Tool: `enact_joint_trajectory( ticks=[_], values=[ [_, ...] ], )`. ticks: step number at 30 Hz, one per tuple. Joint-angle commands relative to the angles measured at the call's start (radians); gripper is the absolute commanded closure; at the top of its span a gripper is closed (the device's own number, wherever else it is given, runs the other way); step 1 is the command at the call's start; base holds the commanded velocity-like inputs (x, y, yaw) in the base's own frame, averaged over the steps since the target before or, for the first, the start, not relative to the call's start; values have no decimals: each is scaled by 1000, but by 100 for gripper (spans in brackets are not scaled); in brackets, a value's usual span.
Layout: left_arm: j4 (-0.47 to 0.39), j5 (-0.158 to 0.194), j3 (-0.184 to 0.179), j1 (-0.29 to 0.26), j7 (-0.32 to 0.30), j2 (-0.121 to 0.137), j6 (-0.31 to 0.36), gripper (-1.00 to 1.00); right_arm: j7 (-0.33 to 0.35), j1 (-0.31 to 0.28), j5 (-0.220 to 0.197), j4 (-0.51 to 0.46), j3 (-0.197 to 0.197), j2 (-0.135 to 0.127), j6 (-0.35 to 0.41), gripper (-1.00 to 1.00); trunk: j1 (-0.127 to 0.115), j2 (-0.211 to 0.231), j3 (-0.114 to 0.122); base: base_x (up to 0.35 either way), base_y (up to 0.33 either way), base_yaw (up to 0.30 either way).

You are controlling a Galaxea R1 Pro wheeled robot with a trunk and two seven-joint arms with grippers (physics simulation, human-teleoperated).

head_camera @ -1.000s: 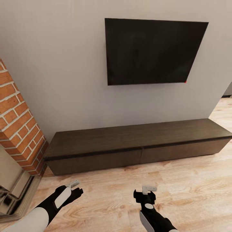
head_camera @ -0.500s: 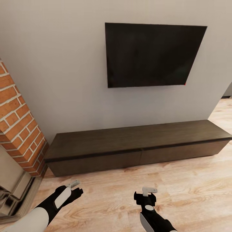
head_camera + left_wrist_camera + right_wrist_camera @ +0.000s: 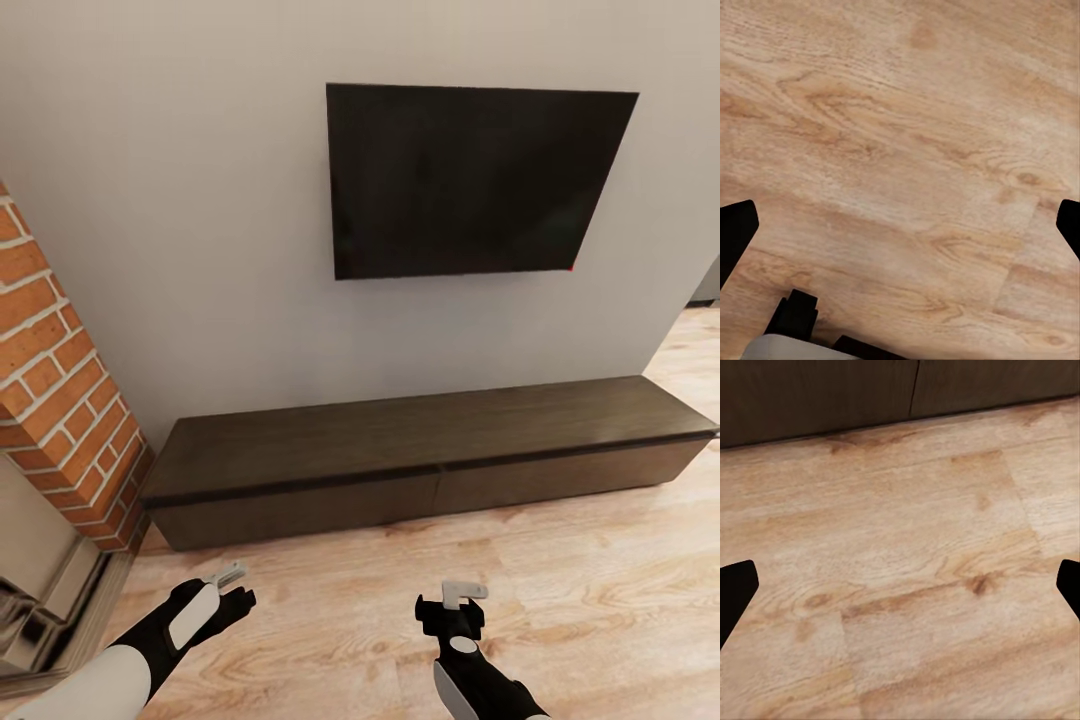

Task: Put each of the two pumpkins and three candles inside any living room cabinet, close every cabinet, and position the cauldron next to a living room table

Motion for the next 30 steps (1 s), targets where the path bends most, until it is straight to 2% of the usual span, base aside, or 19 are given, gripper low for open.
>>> enact_joint_trajectory(
  ticks=[1,24,28,30],
  values=[
    [-3,10,-8,0,9,1,2,-100,-6,-1,-11,1,8,-1,-6,-100,-4,7,2,0,0,0],
    [11,7,-7,0,9,2,-4,-100,-6,-1,-12,15,5,-4,-10,-100,-92,168,74,0,0,0],
    [33,4,-9,0,9,1,-39,-100,-6,-1,-12,87,5,-3,-60,-100,-107,196,87,0,0,0],
    [43,2,-9,0,10,0,-52,-100,-6,-1,-12,158,5,-2,-106,-100,-115,210,93,0,0,0]
  ],
)
